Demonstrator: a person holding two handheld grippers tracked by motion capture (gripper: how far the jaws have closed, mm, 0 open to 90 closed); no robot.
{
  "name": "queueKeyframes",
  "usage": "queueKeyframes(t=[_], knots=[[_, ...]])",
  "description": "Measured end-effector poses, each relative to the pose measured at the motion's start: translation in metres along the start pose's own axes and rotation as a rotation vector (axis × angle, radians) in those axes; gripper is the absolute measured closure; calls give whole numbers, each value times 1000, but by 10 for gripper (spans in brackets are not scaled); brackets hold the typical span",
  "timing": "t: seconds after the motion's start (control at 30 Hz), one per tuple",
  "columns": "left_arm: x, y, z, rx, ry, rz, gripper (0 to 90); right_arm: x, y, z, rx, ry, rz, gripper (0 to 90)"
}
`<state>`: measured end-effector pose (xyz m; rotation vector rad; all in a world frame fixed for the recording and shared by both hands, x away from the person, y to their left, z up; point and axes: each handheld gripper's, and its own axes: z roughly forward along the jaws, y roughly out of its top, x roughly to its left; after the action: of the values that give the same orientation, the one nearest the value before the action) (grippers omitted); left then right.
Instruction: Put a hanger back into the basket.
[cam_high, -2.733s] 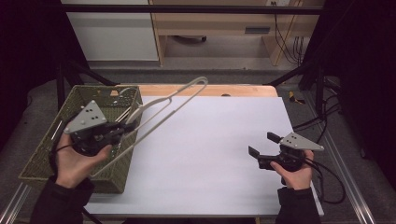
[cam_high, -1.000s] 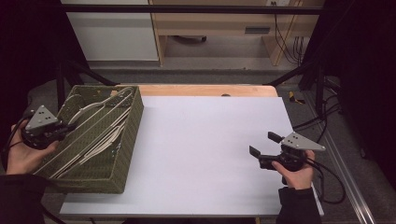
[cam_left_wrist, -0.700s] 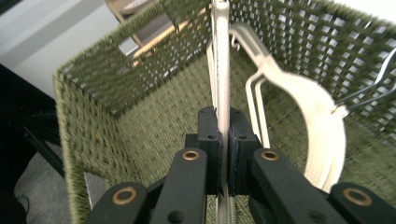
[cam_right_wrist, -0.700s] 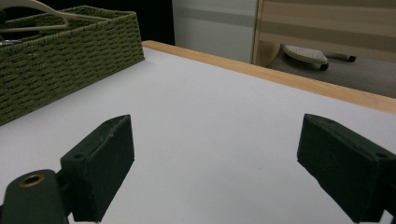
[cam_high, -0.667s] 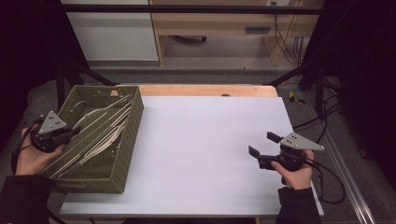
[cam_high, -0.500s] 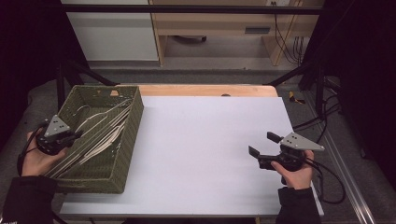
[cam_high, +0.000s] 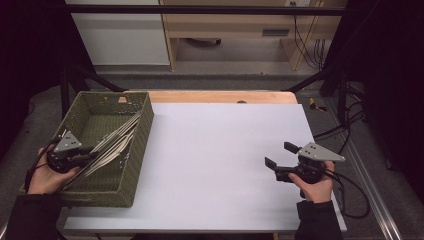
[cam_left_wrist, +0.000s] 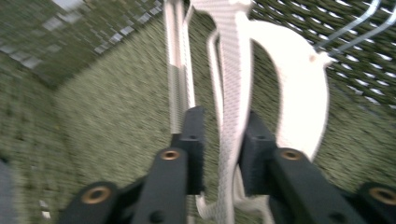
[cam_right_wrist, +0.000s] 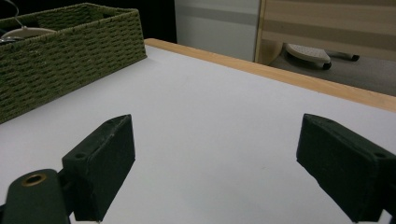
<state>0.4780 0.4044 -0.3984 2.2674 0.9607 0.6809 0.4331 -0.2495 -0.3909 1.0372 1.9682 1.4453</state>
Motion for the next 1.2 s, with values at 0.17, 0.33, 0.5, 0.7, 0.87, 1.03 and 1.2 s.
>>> queueKeyframes(t=[0.17,0.33,0.5,0.7,0.87,1.03,1.2], knots=[[-3,-1,0,5,-9,4,623,0,0,1,3,2,-2,120],[-4,-1,-4,-26,-17,-9,425,0,0,0,1,4,-2,120],[-5,3,-11,-66,-17,-9,345,1,0,1,0,4,-4,120],[-12,16,-26,-205,-23,-56,226,0,0,-1,-2,2,0,118],[-34,37,-38,-355,-57,-108,154,0,0,-2,-12,4,0,109],[-57,56,-42,-440,-105,-145,92,0,1,-4,-24,6,-1,98],[-80,69,-39,-489,-162,-148,76,-2,1,-7,-35,6,-4,97]])
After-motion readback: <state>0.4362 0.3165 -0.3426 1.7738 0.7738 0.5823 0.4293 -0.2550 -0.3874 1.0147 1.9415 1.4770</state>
